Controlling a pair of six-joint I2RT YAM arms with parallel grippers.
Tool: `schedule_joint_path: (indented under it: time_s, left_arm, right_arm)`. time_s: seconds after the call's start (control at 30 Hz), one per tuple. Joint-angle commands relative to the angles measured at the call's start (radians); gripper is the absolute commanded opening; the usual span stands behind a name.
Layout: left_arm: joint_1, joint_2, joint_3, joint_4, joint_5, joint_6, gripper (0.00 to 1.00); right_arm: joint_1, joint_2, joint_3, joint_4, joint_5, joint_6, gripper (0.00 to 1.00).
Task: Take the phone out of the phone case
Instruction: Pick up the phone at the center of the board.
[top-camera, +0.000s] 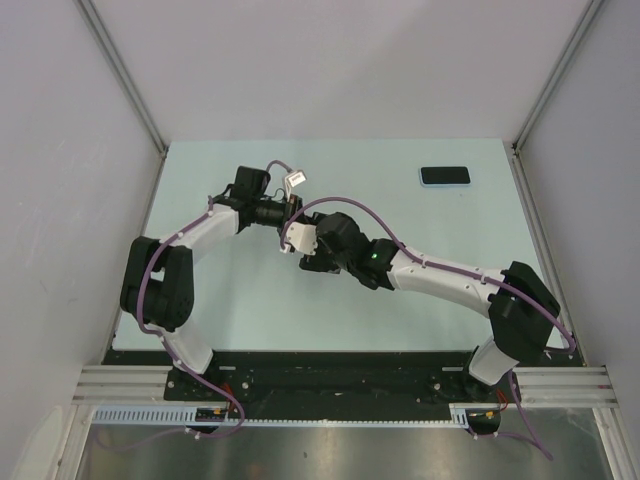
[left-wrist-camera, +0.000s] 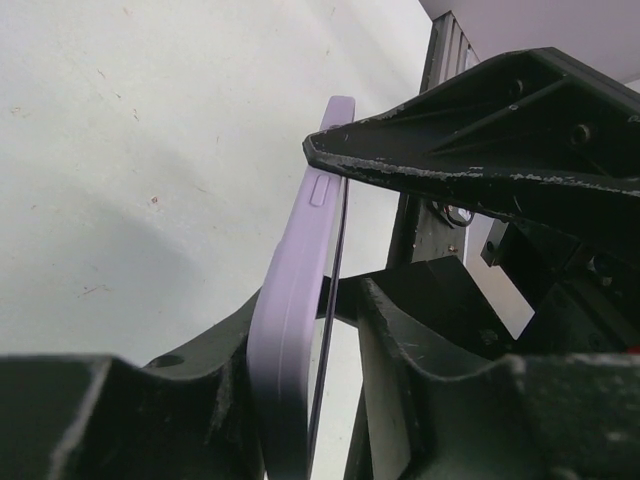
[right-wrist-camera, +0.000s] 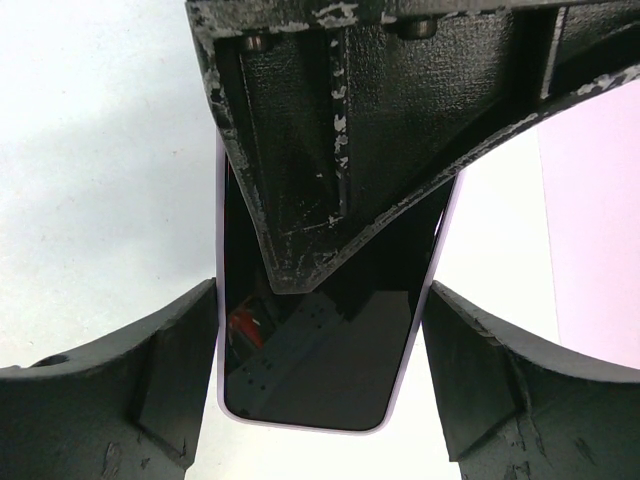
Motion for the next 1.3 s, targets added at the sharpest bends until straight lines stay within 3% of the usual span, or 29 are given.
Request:
schedule_joint_path:
  time_s: [0.0,0.37,0.5,0.57,0.7,0.73,0.83,0.93,1.27]
  left_arm:
    - [-0.010,-0.001,-0.003,-0.007,0.039,0.019,0.38]
    - [-0.014,0.008,-0.005,-0.021,0.031,0.031,0.20]
    - [-0.017,0.014,-0.002,-0.024,0.019,0.031,0.04]
    - [-0.019,0.017,0.001,-0.026,0.011,0.031,0.00]
    - [-0.019,0.022,0.001,-0.035,0.016,0.060,0.00]
    - [-0.019,0.022,0.000,-0.041,0.029,0.068,0.00]
    - [-0.019,0.025,0.001,-0.044,0.028,0.071,0.00]
    - [-0.019,0.023,0.001,-0.045,-0.018,0.072,0.00]
    - [-0.017,-0.006,-0.005,-0.046,-0.076,0.089,0.00]
  right_arm:
    - [0.005,-0.018,0.014,0.079,0.027,-0.027,0.00]
    - [0.007,-0.012,0.016,0.082,0.036,-0.043,0.00]
    - [0.005,-0.014,0.016,0.082,0.035,-0.043,0.00]
    - [0.005,-0.015,0.014,0.082,0.033,-0.046,0.03]
    - [0.007,-0.029,0.014,0.069,0.028,-0.056,0.25]
    - [0.005,-0.038,0.016,0.064,0.028,-0.061,0.43]
    - [0.005,-0.066,0.014,0.040,0.015,-0.067,0.80]
    - [0.004,-0.086,0.014,0.009,-0.010,-0.062,0.97]
    - [-0.019,-0.175,0.016,-0.091,-0.126,-0.026,1.00]
